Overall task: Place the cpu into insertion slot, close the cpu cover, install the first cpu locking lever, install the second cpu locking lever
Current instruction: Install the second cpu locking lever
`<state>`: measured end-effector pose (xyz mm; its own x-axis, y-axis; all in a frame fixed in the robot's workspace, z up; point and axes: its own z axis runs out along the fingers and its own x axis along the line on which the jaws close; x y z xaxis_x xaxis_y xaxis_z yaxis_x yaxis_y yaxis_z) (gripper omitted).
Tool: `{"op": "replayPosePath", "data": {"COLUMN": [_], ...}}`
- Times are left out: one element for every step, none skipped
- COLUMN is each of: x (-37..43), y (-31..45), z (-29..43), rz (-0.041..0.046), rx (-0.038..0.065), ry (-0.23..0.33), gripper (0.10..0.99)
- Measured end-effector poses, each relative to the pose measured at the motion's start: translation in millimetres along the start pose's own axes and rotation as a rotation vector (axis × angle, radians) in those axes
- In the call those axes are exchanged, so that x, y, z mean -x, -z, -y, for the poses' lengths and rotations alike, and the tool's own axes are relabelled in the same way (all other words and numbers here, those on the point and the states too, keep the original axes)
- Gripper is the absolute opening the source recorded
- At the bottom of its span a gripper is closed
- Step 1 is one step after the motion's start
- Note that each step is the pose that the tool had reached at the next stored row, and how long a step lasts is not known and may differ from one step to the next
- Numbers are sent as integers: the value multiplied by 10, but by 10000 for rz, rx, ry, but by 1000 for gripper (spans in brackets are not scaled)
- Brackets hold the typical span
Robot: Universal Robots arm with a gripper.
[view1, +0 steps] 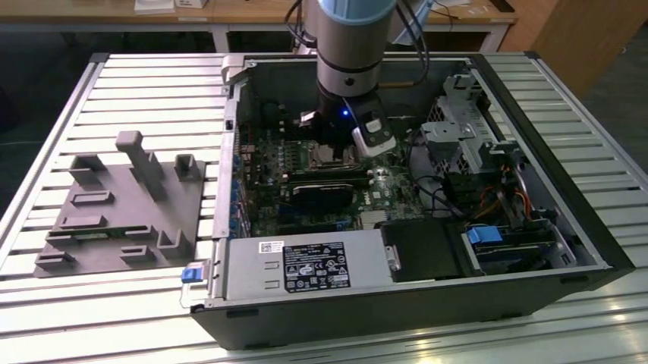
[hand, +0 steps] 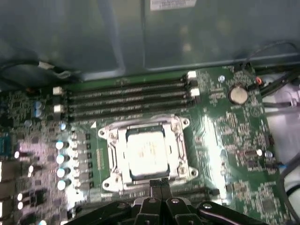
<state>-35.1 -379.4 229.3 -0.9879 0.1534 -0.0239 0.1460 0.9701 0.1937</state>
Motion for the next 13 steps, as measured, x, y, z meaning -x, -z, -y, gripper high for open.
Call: {"op": "replayPosePath", "data": {"x": [-3, -7, -11, -16, -20, -23, -27, -30, -32, -36, -39, -41, -43], "y": [-9, -18, -27, -37, -45, -51, -56, -61, -65, -69, -72, -75, -77], "z": [-34, -67, -99, -130, -158, -179, -198, -218, -237, -258, -274, -288, -301], "rz": [6, 13, 21, 30, 37, 40, 41, 43, 43, 45, 49, 53, 56], "rx": [-46, -108, -180, -282, -382, -426, -434, -438, -439, -457, -488, -513, -539], "ry": [2, 5, 8, 12, 17, 18, 19, 19, 19, 20, 21, 23, 24], "gripper": [102, 102, 102, 102, 102, 102, 102, 102, 102, 102, 102, 102, 102]}}
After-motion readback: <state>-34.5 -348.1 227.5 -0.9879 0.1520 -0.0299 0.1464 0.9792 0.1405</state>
